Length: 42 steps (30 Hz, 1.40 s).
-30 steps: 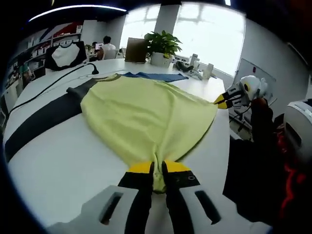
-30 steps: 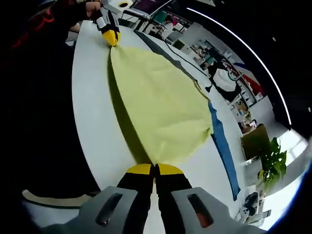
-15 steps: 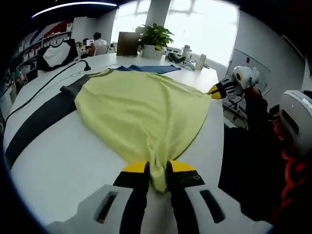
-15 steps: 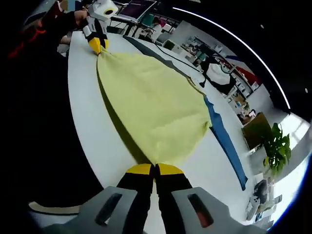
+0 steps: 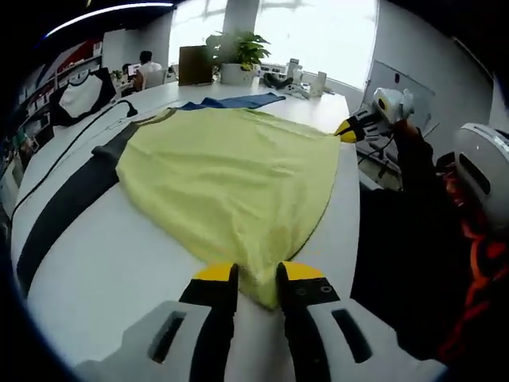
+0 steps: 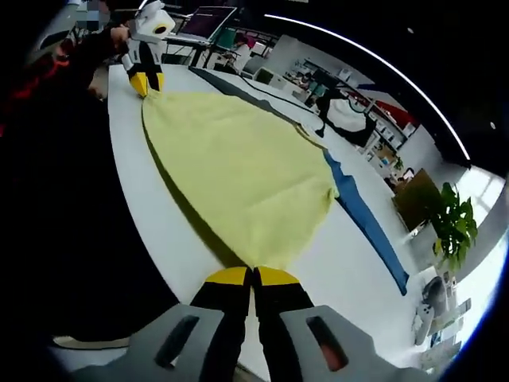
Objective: Fold the garment on the visible template until the final outline fits inside the template.
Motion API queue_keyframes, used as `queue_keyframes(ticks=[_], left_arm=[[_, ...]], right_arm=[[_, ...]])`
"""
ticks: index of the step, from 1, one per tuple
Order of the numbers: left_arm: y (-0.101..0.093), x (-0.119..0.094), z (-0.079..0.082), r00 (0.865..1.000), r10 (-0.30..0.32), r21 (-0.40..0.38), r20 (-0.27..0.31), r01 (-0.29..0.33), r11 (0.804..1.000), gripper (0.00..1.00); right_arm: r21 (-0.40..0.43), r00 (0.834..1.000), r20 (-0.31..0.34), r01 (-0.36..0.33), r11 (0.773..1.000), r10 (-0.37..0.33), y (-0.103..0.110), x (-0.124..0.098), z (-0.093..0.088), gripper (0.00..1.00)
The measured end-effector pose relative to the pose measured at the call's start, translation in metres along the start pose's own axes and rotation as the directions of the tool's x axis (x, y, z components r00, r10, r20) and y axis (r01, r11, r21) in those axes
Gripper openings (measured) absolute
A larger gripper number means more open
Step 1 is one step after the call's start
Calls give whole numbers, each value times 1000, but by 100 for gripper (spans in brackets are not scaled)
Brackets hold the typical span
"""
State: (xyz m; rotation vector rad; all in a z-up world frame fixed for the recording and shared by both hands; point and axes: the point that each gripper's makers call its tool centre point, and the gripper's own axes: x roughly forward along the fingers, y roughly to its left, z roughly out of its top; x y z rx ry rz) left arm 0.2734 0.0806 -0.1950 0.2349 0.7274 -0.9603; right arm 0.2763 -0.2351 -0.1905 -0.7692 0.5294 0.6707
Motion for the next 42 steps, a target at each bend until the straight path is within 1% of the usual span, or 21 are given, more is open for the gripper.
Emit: queue_keyframes(ticks=[2, 3, 5, 9, 11, 12, 15, 16, 17, 18, 22, 23, 25, 29, 31, 32, 33, 34, 36, 38, 42], left_arm=[[-1, -1, -1, 1000, 1, 12, -4, -1, 1000, 22], [-2, -2, -3, 1000, -8, 35, -17, 8, 999, 22], [0, -2, -2, 1000, -9, 17, -8, 9, 1000, 21], [-1, -3, -3, 1000, -31, 21, -4, 31, 999, 23], [-5, -3, -3, 999, -48, 48, -4, 49, 998, 27], [-7, -3, -4, 998, -61, 88, -10, 62, 994, 29], [-8, -3, -4, 998, -57, 80, -10, 58, 995, 31], [-7, -3, -4, 998, -58, 76, -10, 58, 995, 31], [-7, -3, -3, 998, -58, 74, -9, 58, 996, 31], [-6, -3, -3, 998, -58, 65, -7, 58, 996, 30], [-6, -3, -4, 998, -55, 72, -8, 56, 996, 30], [-6, -3, -4, 999, -52, 74, -8, 53, 996, 30], [-7, -3, -4, 999, -53, 72, -5, 54, 996, 31], [-9, -3, -4, 998, -69, 78, -8, 69, 995, 34], [-13, -4, -5, 996, -90, 88, -11, 91, 992, 39], [-14, -4, -5, 995, -97, 89, -11, 97, 991, 41], [-17, -4, -6, 994, -109, 91, -12, 110, 990, 44], [-17, -4, -6, 994, -110, 93, -12, 111, 989, 44], [-16, -4, -7, 995, -103, 103, -14, 104, 989, 43], [-15, -4, -6, 995, -99, 92, -6, 99, 991, 43], [-16, -5, -7, 994, -113, 85, 1, 113, 990, 43]], right_arm=[[-1, 1000, -2, -15, 1000, 15, 1, -3, -1, 0], [2, 1000, -2, -26, 1000, 26, 2, -3, -2, 0], [-7, 1000, -2, -25, 1000, 25, 0, -2, -3, 0], [-19, 1000, -20, -5, 1000, 5, -6, -3, -5, 0], [-7, 1000, -15, -9, 1000, 9, -7, -3, -5, 0], [-3, 1000, -14, -11, 1000, 11, -6, -3, -5, 0], [1, 1000, -15, -25, 1000, 25, -3, -5, -7, 0], [16, 1000, -7, -28, 999, 28, -4, -6, -8, 0], [55, 1000, 18, -7, 998, 6, -7, -7, -6, 0], [93, 1000, 30, -9, 996, 6, -8, -9, -7, 0], [83, 999, 31, -21, 996, 19, -6, -10, -9, 0], [65, 999, 17, -34, 997, 33, -4, -10, -11, 0], [41, 999, 1, -38, 998, 38, -3, -9, -14, 0], [52, 999, -29, -12, 999, 14, -9, -11, -22, 0], [94, 1000, -5, -8, 996, 9, -12, -16, -22, 0], [124, 1000, 15, -28, 992, 26, -10, -18, -21, 0], [120, 1000, 19, -27, 992, 25, -11, -19, -21, 0], [115, 1000, 24, -21, 993, 18, -11, -20, -20, 0], [116, 1000, 23, -19, 993, 16, -11, -19, -20, 0], [104, 1000, 19, -21, 994, 19, -10, -19, -21, 0], [108, 1000, 22, -21, 994, 18, -11, -21, -22, 0]])
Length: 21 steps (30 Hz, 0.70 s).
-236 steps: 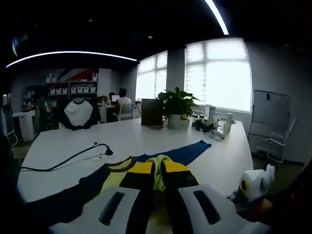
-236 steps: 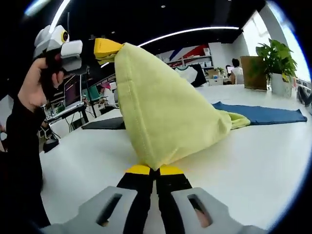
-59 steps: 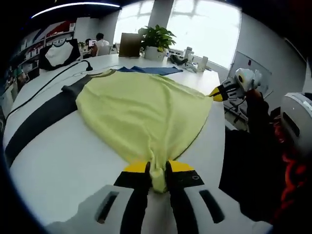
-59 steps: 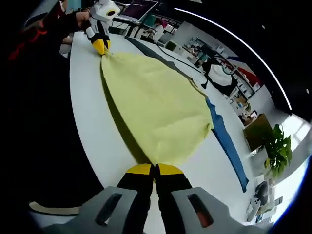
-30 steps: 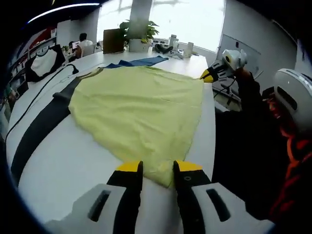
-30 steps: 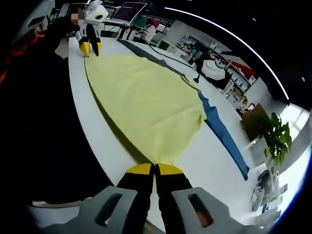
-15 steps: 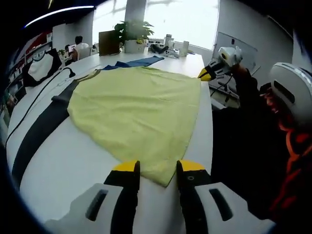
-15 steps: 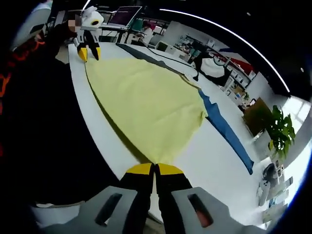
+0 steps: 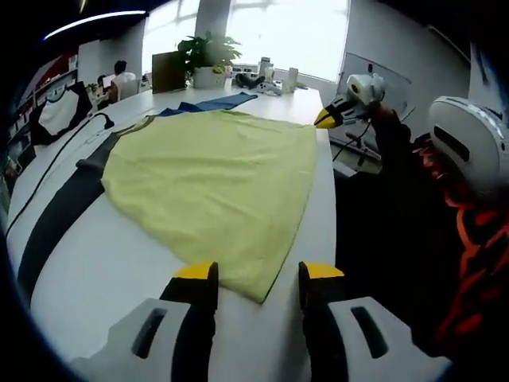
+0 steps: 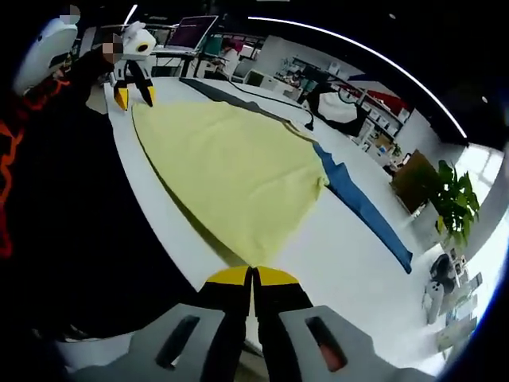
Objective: Fold the garment on the visible template until the final outline fits inside the template.
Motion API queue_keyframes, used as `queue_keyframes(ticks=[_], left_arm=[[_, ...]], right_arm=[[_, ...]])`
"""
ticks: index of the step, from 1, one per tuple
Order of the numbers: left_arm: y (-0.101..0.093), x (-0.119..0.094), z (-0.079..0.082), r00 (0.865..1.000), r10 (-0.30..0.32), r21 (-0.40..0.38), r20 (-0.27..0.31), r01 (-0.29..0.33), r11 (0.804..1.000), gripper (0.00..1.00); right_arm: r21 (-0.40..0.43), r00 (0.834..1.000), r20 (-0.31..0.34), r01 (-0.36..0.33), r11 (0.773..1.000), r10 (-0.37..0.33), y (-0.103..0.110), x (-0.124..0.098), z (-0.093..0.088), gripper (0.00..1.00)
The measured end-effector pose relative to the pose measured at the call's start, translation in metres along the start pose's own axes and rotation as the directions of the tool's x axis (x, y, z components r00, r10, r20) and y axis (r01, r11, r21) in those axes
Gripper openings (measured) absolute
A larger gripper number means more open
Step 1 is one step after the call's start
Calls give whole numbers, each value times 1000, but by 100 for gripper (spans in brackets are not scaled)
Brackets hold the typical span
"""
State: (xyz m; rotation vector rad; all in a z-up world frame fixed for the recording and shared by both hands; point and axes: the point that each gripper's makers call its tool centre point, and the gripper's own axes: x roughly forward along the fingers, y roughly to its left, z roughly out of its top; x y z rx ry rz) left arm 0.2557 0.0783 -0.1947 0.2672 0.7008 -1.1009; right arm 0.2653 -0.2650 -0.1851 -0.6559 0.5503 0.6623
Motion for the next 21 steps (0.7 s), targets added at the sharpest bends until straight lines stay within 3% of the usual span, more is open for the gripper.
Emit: queue_keyframes(ticks=[6, 9, 11, 15, 16, 18, 19, 21], left_arm=[[9, -2, 0, 999, 27, -37, 26, -26, 999, 33], [7, -2, 0, 1000, 19, -35, 21, -18, 999, 33], [7, -1, 0, 1000, 22, -35, 13, -22, 999, 33], [9, -2, 0, 999, 42, -47, 14, -42, 998, 33], [13, -4, 0, 997, 74, -54, 14, -73, 996, 33], [23, -9, -5, 988, 151, -2, -19, -151, 989, 36], [28, -12, -3, 984, 179, -16, -6, -179, 984, 38], [29, -15, 6, 983, 178, -36, 44, -176, 984, 38]], right_arm=[[29, 1000, 19, 1, 1000, -2, -2, -6, 2, 0], [60, 999, 11, 45, 997, -46, -14, -13, -5, 0], [105, 997, 36, 65, 992, -70, -22, -20, -6, 0], [116, 985, 67, 152, 982, -161, -37, -27, -1, 0], [130, 964, 126, 220, 967, -236, -50, -32, 11, 0], [166, 896, 281, 307, 937, -344, -66, -49, 42, 0], [217, 875, 328, 297, 930, -356, -67, -55, 52, 0], [338, 820, 430, 242, 910, -378, -74, -68, 72, 0]])
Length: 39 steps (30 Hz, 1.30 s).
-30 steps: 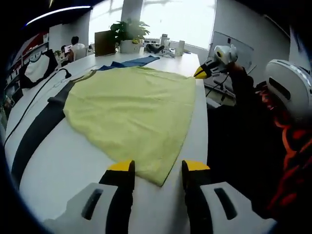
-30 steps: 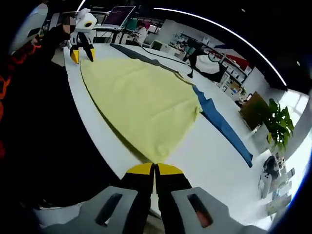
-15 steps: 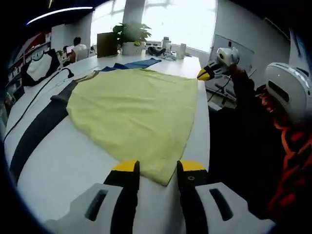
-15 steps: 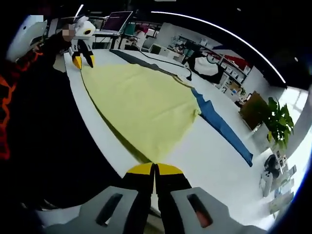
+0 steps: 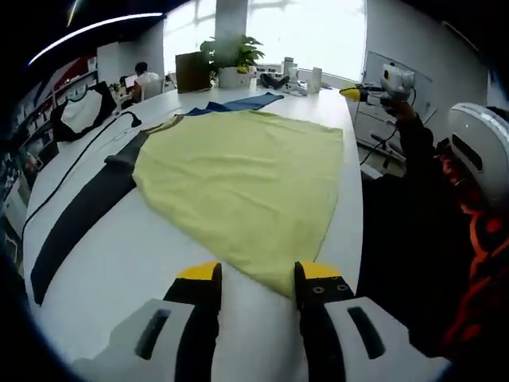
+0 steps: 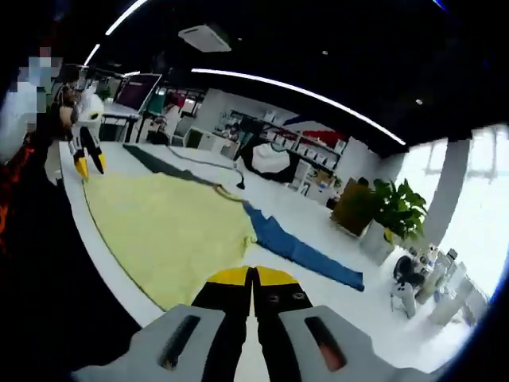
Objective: Fold the garment on the visible template until the final outline fits inside the template.
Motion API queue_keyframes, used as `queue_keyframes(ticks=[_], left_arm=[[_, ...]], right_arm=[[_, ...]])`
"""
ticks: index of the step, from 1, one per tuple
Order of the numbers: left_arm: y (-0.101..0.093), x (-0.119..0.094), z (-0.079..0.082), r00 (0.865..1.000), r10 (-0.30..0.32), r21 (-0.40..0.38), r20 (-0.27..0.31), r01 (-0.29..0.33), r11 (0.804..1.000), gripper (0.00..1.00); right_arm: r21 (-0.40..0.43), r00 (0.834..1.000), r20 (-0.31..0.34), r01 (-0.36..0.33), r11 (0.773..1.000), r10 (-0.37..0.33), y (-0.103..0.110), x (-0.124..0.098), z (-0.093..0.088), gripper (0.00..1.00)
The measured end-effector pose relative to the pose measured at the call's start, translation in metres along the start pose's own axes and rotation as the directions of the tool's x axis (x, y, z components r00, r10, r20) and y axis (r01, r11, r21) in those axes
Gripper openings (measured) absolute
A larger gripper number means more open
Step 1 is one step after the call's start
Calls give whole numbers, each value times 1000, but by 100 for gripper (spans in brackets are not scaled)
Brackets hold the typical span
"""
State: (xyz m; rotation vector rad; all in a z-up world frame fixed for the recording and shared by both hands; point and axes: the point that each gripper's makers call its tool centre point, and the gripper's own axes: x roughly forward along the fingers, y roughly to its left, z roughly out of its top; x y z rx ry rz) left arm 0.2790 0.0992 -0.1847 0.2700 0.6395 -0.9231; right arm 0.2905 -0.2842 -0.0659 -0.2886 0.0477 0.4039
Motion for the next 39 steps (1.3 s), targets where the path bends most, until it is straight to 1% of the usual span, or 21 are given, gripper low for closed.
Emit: queue_keyframes(ticks=[1, 2, 3, 5, 6, 8, 10, 13, 17, 19, 20, 23, 24, 25, 27, 29, 32, 33, 35, 37, 39], left_arm=[[2, -2, 5, 1000, 1, -16, 29, -1, 1000, 37], [4, -4, 10, 999, 14, -24, 50, -13, 1000, 38], [11, -7, 17, 995, 48, 0, 84, -48, 999, 38], [18, -13, 30, 985, 89, 17, 148, -92, 996, 40], [23, -16, 37, 976, 118, -11, 185, -118, 993, 40], [30, -23, 43, 966, 155, -32, 206, -152, 988, 40], [36, -28, 53, 946, 197, -6, 259, -202, 979, 44], [43, -35, 65, 914, 247, -4, 322, -260, 966, 62], [50, -46, 73, 888, 292, 26, 355, -322, 946, 76], [51, -54, 85, 860, 305, 39, 408, -350, 936, 83], [51, -58, 88, 853, 308, 39, 421, -357, 933, 86], [53, -64, 94, 833, 333, 31, 441, -385, 922, 100], [54, -65, 94, 831, 340, 30, 441, -392, 919, 99], [54, -65, 94, 832, 339, 54, 439, -401, 914, 100], [57, -68, 95, 822, 361, 25, 440, -413, 910, 100], [57, -73, 101, 807, 351, 4, 476, -401, 916, 100], [52, -77, 110, 790, 326, 31, 519, -399, 916, 100], [48, -76, 112, 792, 310, 56, 525, -396, 917, 100], [45, -76, 116, 779, 294, 84, 554, -404, 911, 100], [45, -78, 118, 774, 294, 85, 560, -407, 909, 100], [44, -82, 121, 766, 294, 94, 571, -417, 904, 100]], right_arm=[[43, 999, 54, -6, 999, 3, -2, 0, 11, 0], [54, 998, 66, 12, 998, -15, -7, 0, 15, 0], [42, 996, 75, 42, 998, -45, -13, -1, 20, 0], [-7, 998, 48, 31, 999, -31, -14, 1, 23, 5], [-21, 999, 39, 24, 999, -23, -16, 3, 31, 10], [-97, 999, 48, -2, 995, 6, -18, 9, 51, 13], [-98, 999, 32, -22, 995, 25, -24, 18, 66, 13], [-65, 997, 43, -61, 996, 63, -31, 32, 84, 19], [2, 989, 135, -58, 998, 57, -53, 45, 108, 27], [34, 987, 156, -47, 998, 41, -68, 51, 115, 31], [63, 986, 166, -28, 998, 17, -78, 54, 118, 34], [58, 990, 131, 35, 998, -42, -102, 63, 117, 44], [23, 997, 69, 41, 999, -43, -108, 67, 109, 45], [31, 997, 53, 46, 998, -48, -112, 70, 107, 46], [34, 996, 65, 55, 998, -57, -120, 79, 112, 50], [16, 997, 44, 69, 997, -69, -130, 86, 111, 60], [46, 992, 69, 105, 993, -108, -154, 101, 113, 82], [35, 990, 73, 122, 992, -124, -165, 108, 109, 83], [-3, 989, 63, 133, 991, -133, -178, 119, 95, 83], [-5, 991, 12, 135, 991, -135, -191, 133, 73, 93], [13, 990, 19, 137, 990, -137, -202, 144, 59, 97]])
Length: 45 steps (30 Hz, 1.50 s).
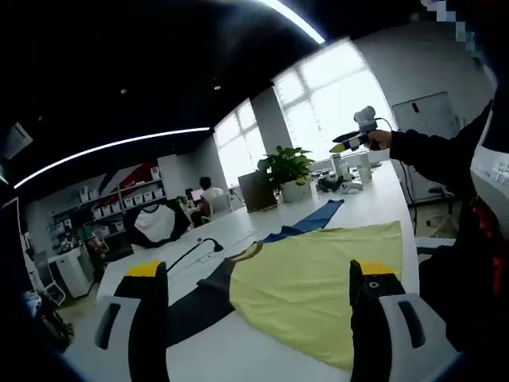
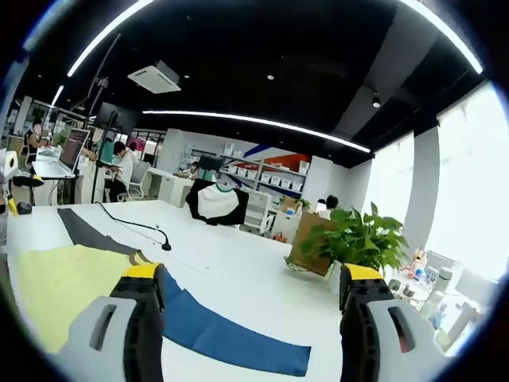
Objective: Fold the garment on the visible template until the final outline fits inside the template.
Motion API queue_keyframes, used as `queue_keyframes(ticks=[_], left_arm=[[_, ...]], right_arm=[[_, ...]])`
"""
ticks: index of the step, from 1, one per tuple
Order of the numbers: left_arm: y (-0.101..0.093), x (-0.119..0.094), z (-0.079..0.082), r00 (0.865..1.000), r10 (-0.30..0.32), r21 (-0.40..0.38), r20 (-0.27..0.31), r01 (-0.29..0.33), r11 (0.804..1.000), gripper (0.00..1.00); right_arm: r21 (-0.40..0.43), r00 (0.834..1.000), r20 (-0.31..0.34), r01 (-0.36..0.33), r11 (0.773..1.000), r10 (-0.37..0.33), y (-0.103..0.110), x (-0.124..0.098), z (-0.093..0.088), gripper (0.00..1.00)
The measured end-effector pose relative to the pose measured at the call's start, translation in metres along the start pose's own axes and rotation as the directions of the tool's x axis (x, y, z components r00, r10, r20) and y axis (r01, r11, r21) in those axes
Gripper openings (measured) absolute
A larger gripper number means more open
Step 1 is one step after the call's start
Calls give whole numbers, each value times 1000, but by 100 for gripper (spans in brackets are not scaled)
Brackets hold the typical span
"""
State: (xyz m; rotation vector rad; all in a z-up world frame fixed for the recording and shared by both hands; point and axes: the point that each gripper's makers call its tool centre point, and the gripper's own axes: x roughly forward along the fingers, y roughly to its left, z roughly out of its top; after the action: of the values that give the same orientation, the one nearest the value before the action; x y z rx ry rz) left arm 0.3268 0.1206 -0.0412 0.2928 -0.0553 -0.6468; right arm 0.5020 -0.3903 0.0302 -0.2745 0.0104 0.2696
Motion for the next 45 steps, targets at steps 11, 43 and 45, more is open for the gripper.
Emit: queue_keyframes(ticks=[11, 43, 45], left_arm=[[19, -3, -5, 997, 62, -40, -42, -64, 997, 100], [16, -11, -2, 999, 14, -142, 28, -10, 990, 100], [17, -12, -3, 1000, 18, -138, 21, -15, 990, 100]], right_arm=[[26, 999, -35, 12, 1000, -11, -29, 47, -53, 100], [159, 947, -306, 155, 975, -101, -67, 73, -217, 65], [156, 941, -324, 155, 975, -98, -64, 71, -223, 62]])
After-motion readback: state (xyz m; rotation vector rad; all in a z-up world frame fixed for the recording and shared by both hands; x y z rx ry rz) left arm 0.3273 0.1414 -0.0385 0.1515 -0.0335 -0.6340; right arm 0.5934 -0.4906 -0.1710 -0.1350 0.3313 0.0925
